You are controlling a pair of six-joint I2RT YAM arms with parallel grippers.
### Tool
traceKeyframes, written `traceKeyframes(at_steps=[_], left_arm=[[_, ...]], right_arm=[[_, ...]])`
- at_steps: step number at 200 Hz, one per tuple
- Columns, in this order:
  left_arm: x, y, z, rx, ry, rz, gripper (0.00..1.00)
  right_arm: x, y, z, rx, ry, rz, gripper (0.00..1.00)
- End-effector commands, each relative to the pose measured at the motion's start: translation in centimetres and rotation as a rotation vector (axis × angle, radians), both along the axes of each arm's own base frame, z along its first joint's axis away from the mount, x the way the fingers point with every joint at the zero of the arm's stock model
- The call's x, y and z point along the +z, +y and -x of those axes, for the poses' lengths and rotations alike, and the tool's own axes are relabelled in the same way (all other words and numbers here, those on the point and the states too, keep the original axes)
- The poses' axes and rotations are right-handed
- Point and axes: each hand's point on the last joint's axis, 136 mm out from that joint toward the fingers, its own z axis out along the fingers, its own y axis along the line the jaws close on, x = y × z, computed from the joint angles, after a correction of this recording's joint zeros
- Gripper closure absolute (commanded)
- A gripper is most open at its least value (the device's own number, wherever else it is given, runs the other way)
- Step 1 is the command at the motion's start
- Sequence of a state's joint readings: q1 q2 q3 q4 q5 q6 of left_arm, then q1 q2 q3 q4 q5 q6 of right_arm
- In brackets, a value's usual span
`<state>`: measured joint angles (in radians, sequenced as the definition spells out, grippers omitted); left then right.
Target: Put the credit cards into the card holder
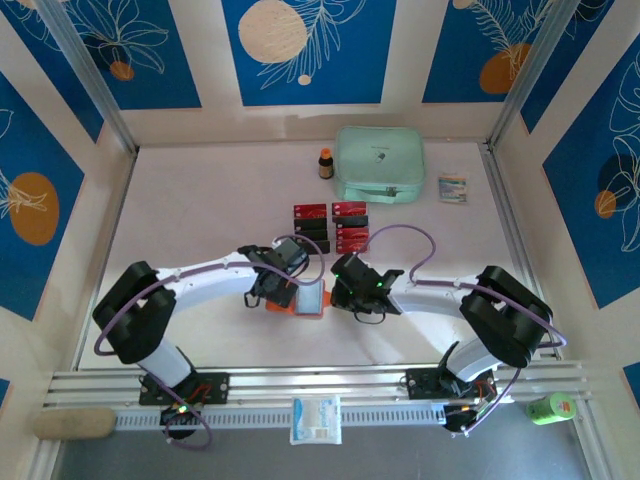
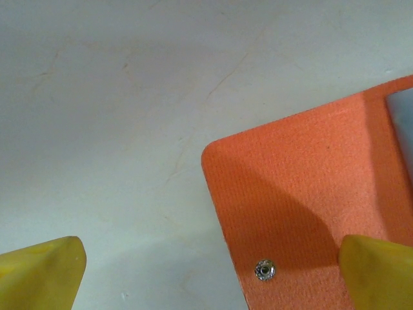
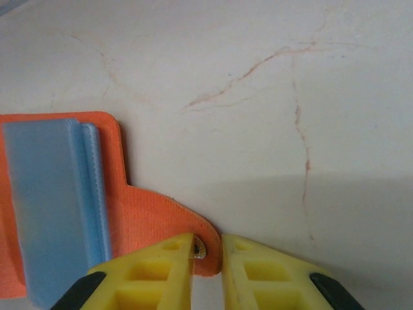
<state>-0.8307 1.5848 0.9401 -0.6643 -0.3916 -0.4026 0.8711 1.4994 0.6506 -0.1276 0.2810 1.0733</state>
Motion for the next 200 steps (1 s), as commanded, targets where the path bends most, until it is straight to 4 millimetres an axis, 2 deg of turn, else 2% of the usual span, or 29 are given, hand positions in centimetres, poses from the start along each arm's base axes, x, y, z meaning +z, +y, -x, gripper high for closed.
traceKeyframes(at_steps=[1,33,84,121,140,162,200], left_arm=[[-0.1,0.2,0.0,0.042,-0.004,0.04,0.0],[0.0,0.3,-0.1,0.065,-0.013,0.072,0.0],[-0.3,0.4,0.0,0.071,-0.013,0.084,0.0],[-0.6,0.3,0.0,0.072,-0.008,0.086,0.0],[-0.7,0.3,0.0,0.074,-0.009,0.088,0.0],[-0.7,0.3,0.0,0.072,-0.007,0.088,0.0],[-0.8,0.4,0.0,0.069,-0.007,0.085,0.0]], right_arm=[[-0.3,-0.3,0.2,0.0,0.01,-0.018,0.83],[0.2,0.1,0.2,-0.004,0.006,-0.12,1.0],[2.6,0.7,-0.2,0.0,-0.041,-0.318,1.0],[5.1,1.7,-0.5,0.045,-0.106,-0.457,1.0],[5.7,2.2,-0.5,0.068,-0.124,-0.51,1.0],[5.4,2.3,-0.5,0.077,-0.12,-0.521,1.0],[2.8,0.9,-0.2,0.036,-0.068,-0.402,1.0]])
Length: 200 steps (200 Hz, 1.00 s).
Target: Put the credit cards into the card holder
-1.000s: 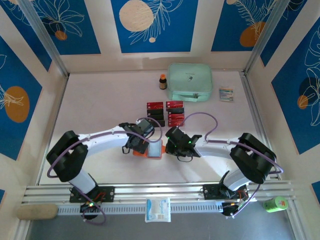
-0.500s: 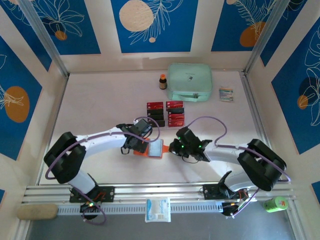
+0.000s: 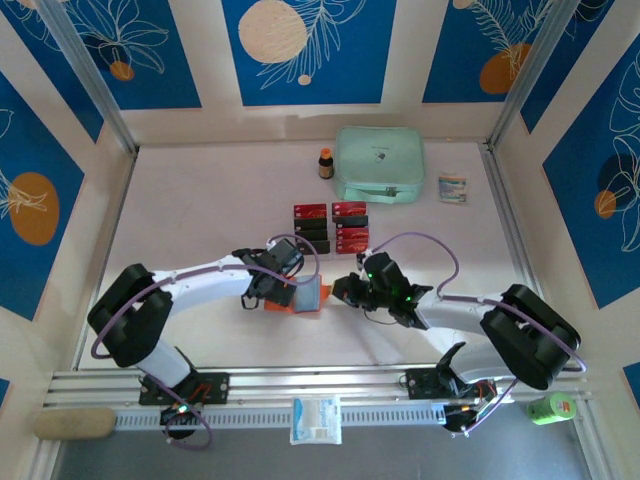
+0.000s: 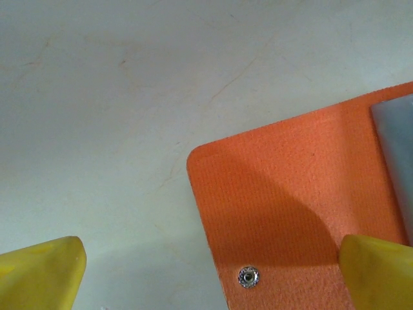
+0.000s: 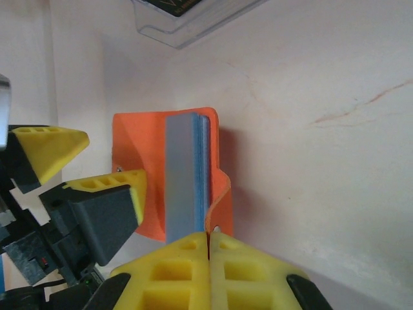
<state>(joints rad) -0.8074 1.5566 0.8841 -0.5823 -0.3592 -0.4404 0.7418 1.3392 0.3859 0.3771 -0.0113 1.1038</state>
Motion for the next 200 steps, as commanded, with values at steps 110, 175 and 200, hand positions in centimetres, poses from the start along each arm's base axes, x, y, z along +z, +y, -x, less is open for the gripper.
traceKeyframes(at_steps=[110,175,200], left_arm=[[-0.2,0.2,0.2,0.015,0.012,0.015,0.0],[-0.1,0.1,0.2,0.012,0.009,0.02,0.0],[-0.1,0.1,0.2,0.012,0.009,0.021,0.0]], right_arm=[[-3.2,-0.5,0.5,0.02,0.048,0.191,0.78],[-3.7,0.1,0.4,0.032,0.065,0.195,0.74],[-3.5,0.6,0.3,0.042,0.066,0.185,0.73]])
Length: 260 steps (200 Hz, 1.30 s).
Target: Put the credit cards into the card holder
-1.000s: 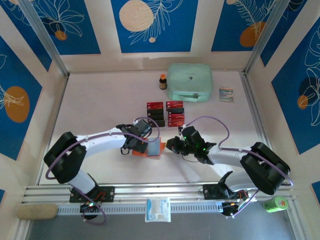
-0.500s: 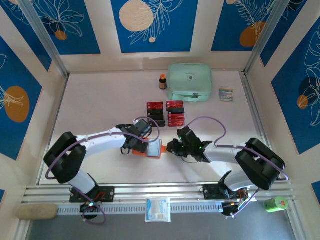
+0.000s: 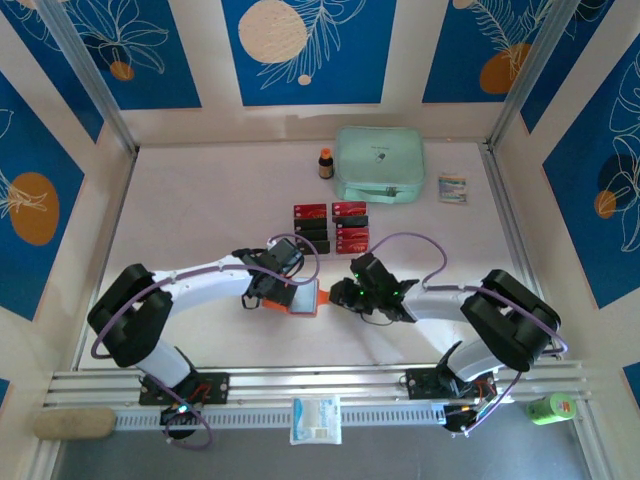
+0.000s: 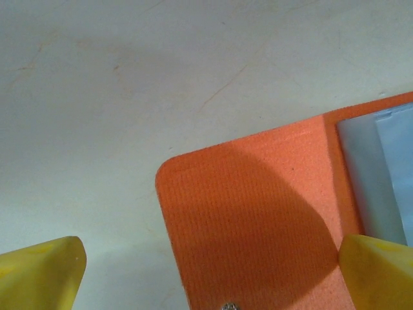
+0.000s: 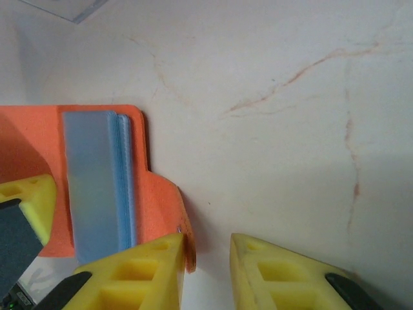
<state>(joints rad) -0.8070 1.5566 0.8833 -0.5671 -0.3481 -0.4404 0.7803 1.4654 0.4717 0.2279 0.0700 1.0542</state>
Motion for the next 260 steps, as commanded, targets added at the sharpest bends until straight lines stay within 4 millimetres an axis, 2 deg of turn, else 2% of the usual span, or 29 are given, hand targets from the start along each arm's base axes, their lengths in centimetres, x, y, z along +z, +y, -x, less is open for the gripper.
traceKeyframes(at_steps=[1,22,106,128,165,215,260], left_arm=[[-0.1,0.5,0.3,0.015,0.011,0.002,0.0],[-0.2,0.5,0.4,0.015,0.013,0.005,0.0],[-0.2,0.4,0.4,0.013,0.014,0.01,0.0],[-0.1,0.4,0.4,0.014,0.012,0.012,0.0],[0.8,0.3,0.2,0.019,-0.007,0.034,0.0],[2.9,-0.3,-0.3,0.024,-0.036,0.074,0.0],[1.4,0.9,0.6,0.055,-0.009,0.051,0.0]], right_arm=[[0.3,0.9,0.0,0.029,0.001,-0.006,0.72],[0.7,1.4,0.0,0.04,-0.005,-0.011,0.67],[0.5,2.6,-0.2,0.062,0.008,-0.014,0.67],[0.5,2.6,-0.1,0.063,0.01,-0.015,0.73],[0.6,2.0,0.0,0.046,0.005,-0.01,1.0],[0.9,1.7,0.1,0.039,0.0,-0.014,1.0],[0.8,1.4,0.3,0.027,0.004,-0.011,1.0]])
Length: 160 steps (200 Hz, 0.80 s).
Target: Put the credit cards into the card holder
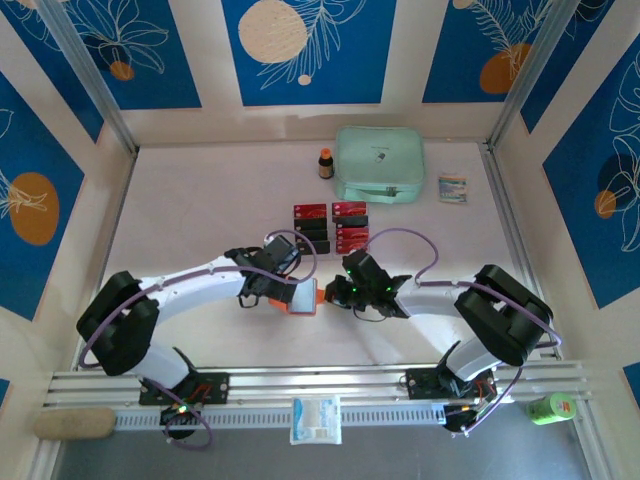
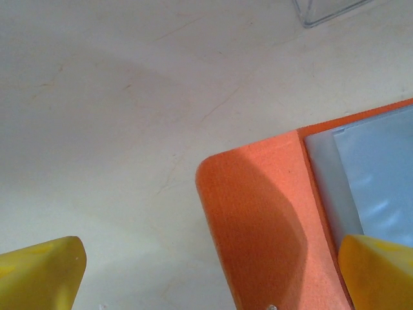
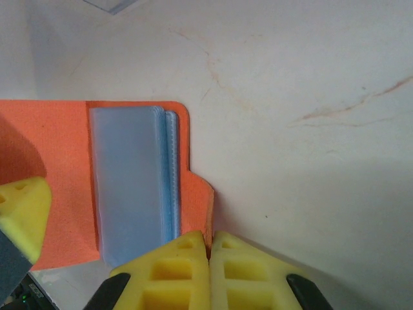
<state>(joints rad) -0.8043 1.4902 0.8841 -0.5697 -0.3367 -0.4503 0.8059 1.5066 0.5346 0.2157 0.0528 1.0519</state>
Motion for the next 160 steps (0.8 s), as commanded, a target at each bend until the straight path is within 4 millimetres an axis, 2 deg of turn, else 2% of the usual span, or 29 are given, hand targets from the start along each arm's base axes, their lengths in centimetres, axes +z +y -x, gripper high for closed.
traceKeyframes(at_steps=[1,64,109,141,160], left_arm=[[-0.5,1.3,0.8,0.048,0.03,-0.006,0.0],[-3.4,2.7,1.7,0.103,0.067,-0.027,0.0],[-2.8,2.6,1.4,0.094,0.046,-0.017,0.0],[-2.2,2.4,1.3,0.088,0.035,-0.003,0.0],[-2.2,2.2,1.3,0.086,0.037,0.004,0.0]], right_arm=[[0.1,-0.5,0.5,-0.014,0.003,0.004,1.0],[0.0,-1.4,0.7,-0.027,0.009,0.016,1.0],[1.4,-1.5,0.6,-0.013,-0.01,-0.004,0.74],[3.7,-1.3,0.6,0.002,-0.046,-0.026,0.75],[5.1,-0.7,0.5,0.019,-0.066,-0.043,0.79]])
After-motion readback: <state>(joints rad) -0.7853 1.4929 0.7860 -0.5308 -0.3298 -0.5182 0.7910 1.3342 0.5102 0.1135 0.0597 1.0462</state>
